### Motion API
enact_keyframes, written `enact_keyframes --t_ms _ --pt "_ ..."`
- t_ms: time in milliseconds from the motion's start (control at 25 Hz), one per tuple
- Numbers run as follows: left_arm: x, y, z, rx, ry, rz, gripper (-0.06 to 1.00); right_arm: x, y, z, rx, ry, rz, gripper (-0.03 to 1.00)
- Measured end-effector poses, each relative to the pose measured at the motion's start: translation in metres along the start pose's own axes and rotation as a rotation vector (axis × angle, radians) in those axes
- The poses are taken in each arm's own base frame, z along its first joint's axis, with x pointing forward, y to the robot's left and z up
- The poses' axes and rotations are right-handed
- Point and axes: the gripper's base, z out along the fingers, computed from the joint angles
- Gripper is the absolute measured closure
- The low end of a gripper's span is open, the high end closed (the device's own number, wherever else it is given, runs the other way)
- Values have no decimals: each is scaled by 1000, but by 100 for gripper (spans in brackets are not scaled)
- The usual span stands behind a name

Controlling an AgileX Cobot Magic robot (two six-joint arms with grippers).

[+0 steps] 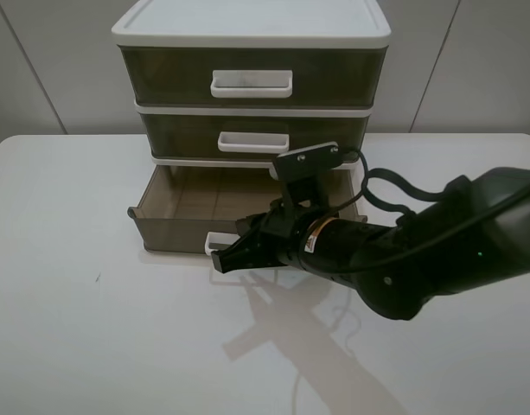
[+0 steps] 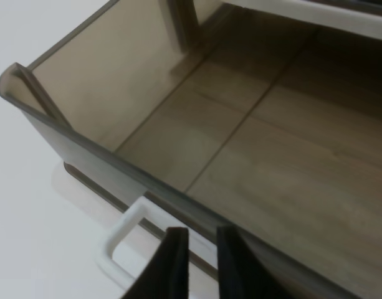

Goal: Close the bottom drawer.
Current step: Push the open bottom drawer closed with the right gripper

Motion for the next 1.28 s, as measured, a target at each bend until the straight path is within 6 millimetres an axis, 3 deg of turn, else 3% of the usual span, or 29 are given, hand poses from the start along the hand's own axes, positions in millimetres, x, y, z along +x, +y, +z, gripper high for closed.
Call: enact_keyframes --t_ms 880,1280 --pt "0 0 0 0 0 0 23 22 -9 20 56 -23 11 95" --pt "0 0 0 0 0 0 23 17 -8 33 79 -58 43 95"
